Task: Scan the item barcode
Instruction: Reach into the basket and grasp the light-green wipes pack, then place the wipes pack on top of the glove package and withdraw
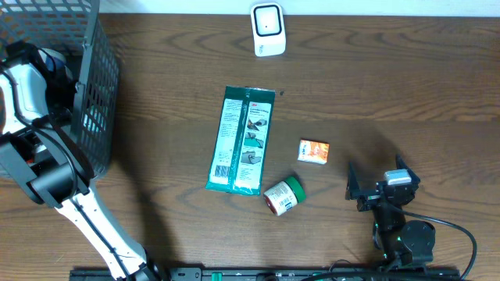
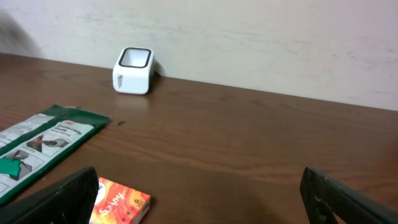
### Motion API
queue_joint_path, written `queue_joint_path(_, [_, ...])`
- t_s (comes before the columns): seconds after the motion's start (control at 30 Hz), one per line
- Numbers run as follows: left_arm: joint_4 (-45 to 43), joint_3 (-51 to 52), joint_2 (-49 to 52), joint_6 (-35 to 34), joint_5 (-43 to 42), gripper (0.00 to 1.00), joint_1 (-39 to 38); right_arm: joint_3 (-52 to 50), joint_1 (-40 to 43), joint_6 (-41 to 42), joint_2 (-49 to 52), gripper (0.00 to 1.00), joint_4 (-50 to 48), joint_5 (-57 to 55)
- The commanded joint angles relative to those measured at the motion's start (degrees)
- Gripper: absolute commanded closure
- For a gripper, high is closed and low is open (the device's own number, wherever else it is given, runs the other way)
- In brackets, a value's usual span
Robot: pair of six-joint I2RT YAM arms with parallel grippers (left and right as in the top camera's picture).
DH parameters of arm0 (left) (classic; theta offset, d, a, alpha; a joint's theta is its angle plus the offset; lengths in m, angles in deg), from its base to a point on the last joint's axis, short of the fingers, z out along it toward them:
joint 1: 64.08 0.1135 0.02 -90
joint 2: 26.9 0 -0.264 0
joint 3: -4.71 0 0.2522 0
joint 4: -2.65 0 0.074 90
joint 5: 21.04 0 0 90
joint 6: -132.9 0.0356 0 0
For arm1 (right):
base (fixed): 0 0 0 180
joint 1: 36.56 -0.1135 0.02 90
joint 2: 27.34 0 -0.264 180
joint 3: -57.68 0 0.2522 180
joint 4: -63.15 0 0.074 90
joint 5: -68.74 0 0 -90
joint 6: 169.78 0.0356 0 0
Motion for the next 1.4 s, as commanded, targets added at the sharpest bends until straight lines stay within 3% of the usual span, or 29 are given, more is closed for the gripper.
queue_joint_path(0.0, [0.0, 0.5, 1.5, 0.8, -2.4, 0.09, -0.2, 0.0, 0.5, 0.3, -0.2, 0.01, 0.2, -0.1])
queue_joint_path(0.13, [0.0, 1.1, 1.5, 0.8, -5.3, 0.27, -0.3, 0.0, 0.5, 0.3, -0.2, 0.01, 0.2, -0.1])
queue_joint_path(0.23, [0.5, 1.1, 1.5, 0.8, -5.5, 0.53, -0.3, 0.0, 0.5, 0.3, -0.2, 0.01, 0.2, -0.1])
queue_joint_path(0.33, [0.6, 1.1, 1.4, 0.8, -5.5, 0.88, -0.3, 0.0, 0.5, 0.3, -0.2, 0.01, 0.2, -0.1])
queue_joint_path(0.37, [0.6, 1.1, 1.2, 0.8, -5.5, 0.92, -0.3, 0.0, 0.5, 0.3, -0.2, 0.01, 0.2, -0.1])
queue_joint_path(0.53, [1.6, -1.1, -1.7, 0.7, -5.5, 0.93, 0.6, 0.0, 0.5, 0.3, -0.2, 0.01, 0.2, -0.1])
queue_joint_path(0.67, [1.0, -3.0, -9.8, -1.8, -4.6, 0.93, 3.1, 0.0, 0.5, 0.3, -0.2, 0.01, 0.2, -0.1])
queue_joint_path(0.87, [0.1, -3.2, -26.2, -11.5, -5.1, 0.93, 7.0, 0.0, 0.5, 0.3, -0.2, 0.01, 0.2, -0.1])
queue_joint_path(1.0, [3.3, -3.2, -37.9, -12.6, -10.7, 0.93, 6.0, 0.0, 0.5, 0.3, -0.2, 0.01, 0.2, -0.1])
queue_joint_path(1.17, [12.2, -2.7, -46.7, -12.6, -13.0, 0.93, -2.1, 0.0, 0.5, 0.3, -0.2, 0.01, 0.2, -0.1])
queue_joint_path(1.37, [18.6, 1.3, -48.7, -10.8, -12.3, 0.93, -20.9, 0.0, 0.5, 0.3, -0.2, 0.01, 0.2, -0.1])
